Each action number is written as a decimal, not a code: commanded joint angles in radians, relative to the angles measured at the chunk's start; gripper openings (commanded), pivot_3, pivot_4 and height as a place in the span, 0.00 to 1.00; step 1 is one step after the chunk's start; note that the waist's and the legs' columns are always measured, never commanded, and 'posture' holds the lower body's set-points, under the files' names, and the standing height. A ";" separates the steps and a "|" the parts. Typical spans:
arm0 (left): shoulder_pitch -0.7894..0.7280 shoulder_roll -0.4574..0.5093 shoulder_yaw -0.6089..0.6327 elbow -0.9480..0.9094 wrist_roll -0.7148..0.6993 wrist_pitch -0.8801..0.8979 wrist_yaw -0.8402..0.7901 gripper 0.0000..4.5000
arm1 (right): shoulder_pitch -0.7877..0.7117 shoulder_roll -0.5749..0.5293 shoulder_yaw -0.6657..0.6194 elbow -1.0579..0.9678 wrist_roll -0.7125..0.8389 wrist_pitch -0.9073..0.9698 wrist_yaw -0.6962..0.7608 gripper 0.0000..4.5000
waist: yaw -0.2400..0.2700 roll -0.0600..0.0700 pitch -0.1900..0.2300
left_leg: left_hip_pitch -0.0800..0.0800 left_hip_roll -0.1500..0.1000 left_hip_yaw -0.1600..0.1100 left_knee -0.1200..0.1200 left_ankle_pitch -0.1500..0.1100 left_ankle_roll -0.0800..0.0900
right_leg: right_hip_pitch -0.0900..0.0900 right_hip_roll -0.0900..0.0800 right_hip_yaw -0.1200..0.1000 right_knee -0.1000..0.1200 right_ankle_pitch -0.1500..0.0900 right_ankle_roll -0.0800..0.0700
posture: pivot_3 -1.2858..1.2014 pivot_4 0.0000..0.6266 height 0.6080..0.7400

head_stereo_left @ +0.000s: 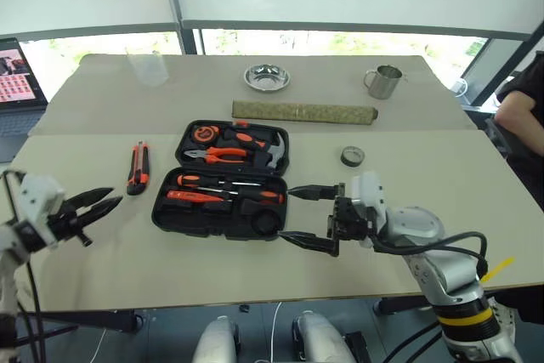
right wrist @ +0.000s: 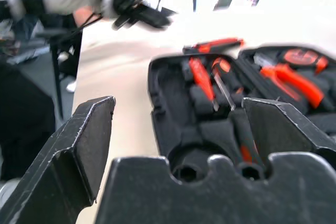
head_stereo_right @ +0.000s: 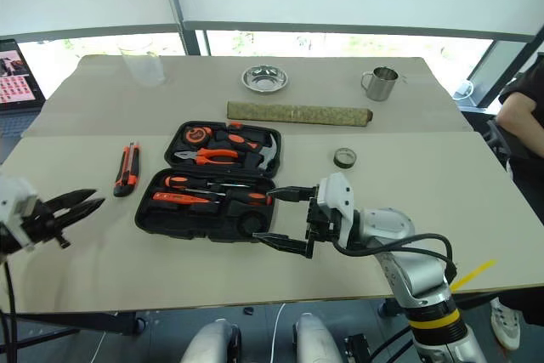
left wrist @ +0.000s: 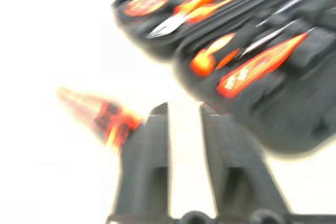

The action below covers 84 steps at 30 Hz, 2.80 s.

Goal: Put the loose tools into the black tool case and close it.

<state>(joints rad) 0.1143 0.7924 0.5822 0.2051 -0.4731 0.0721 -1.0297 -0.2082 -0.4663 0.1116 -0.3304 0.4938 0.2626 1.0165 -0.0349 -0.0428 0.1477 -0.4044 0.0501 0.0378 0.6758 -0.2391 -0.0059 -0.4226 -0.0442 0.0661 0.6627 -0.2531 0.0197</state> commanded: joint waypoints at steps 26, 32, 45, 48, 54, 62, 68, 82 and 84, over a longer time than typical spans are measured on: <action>-0.757 -0.141 -0.341 0.199 0.120 0.746 0.773 0.99 | -0.042 0.070 -0.040 -0.002 -0.014 -0.158 -0.118 1.00 | 0.011 -0.005 0.001 | -0.002 -0.004 0.002 -0.002 0.002 -0.001 | -0.002 0.003 -0.001 -0.001 0.002 0.000 | 0.52 0.24 1.00; -0.853 -0.143 -0.414 0.378 0.193 0.715 0.714 0.94 | -0.052 0.069 -0.033 -0.002 -0.015 -0.164 -0.118 1.00 | 0.018 -0.005 0.001 | -0.002 -0.004 0.003 -0.001 0.002 -0.001 | -0.001 0.003 -0.001 -0.001 0.002 0.000 | 0.52 0.24 1.00; -0.758 -0.035 -0.280 0.323 0.117 0.428 0.354 0.38 | -0.015 0.006 -0.054 -0.069 -0.004 -0.161 -0.097 1.00 | 0.015 -0.005 0.001 | -0.003 -0.004 0.003 -0.001 0.001 -0.001 | -0.002 0.002 -0.002 -0.001 0.002 0.000 | 0.52 0.24 1.00; -0.676 0.027 -0.303 0.237 0.061 0.121 -0.085 0.38 | -0.004 -0.061 -0.061 -0.120 0.014 -0.155 -0.043 1.00 | 0.018 -0.005 0.002 | -0.004 -0.004 0.004 -0.001 0.002 -0.002 | -0.002 0.002 -0.002 -0.001 0.002 0.000 | 0.52 0.24 1.00; -0.598 0.128 -0.472 0.136 0.072 -0.116 -0.554 0.38 | 0.013 -0.195 -0.074 -0.191 0.075 0.001 -0.020 1.00 | 0.033 -0.004 0.002 | -0.002 -0.004 0.007 -0.001 0.002 -0.002 | 0.001 0.001 -0.002 -0.005 0.002 -0.001 | 0.52 0.24 1.00; -0.672 0.137 -0.737 0.184 0.205 -0.323 -0.584 0.38 | 0.034 -0.238 -0.081 -0.200 0.082 0.060 -0.031 1.00 | 0.035 -0.004 0.003 | -0.004 -0.003 0.007 0.001 0.001 -0.001 | 0.000 0.003 -0.001 -0.005 0.001 0.000 | 0.52 0.24 1.00; -0.749 0.055 -0.799 0.257 0.300 -0.420 -0.584 0.38 | 0.037 -0.224 -0.064 -0.225 0.088 0.082 -0.047 1.00 | 0.035 -0.004 0.003 | -0.005 -0.003 0.007 0.002 0.001 -0.001 | -0.001 0.003 -0.001 -0.005 0.001 0.000 | 0.52 0.24 1.00; -0.818 0.028 -0.887 0.330 0.312 -0.392 -0.585 0.49 | 0.027 -0.207 -0.067 -0.247 0.100 0.116 -0.078 1.00 | 0.029 -0.004 0.003 | -0.005 -0.003 0.006 0.002 0.001 0.000 | 0.000 0.003 -0.001 -0.005 0.001 0.001 | 0.52 0.24 1.00; -0.824 0.035 -0.894 0.337 0.308 -0.404 -0.585 0.64 | 0.022 -0.204 -0.066 -0.242 0.099 0.118 -0.079 1.00 | 0.026 -0.004 0.003 | -0.005 -0.003 0.006 0.002 0.001 0.000 | 0.000 0.003 -0.001 -0.005 0.001 0.001 | 0.52 0.24 1.00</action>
<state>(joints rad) -0.7016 0.8125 -0.2847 0.5553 -0.1589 -0.3243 -1.5977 -0.1722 -0.6751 0.0653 -0.5429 0.5723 0.3778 0.9439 -0.0090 -0.0466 0.1502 -0.4091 0.0469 0.0431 0.6777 -0.2381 -0.0061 -0.4225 -0.0410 0.0651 0.6577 -0.2517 0.0206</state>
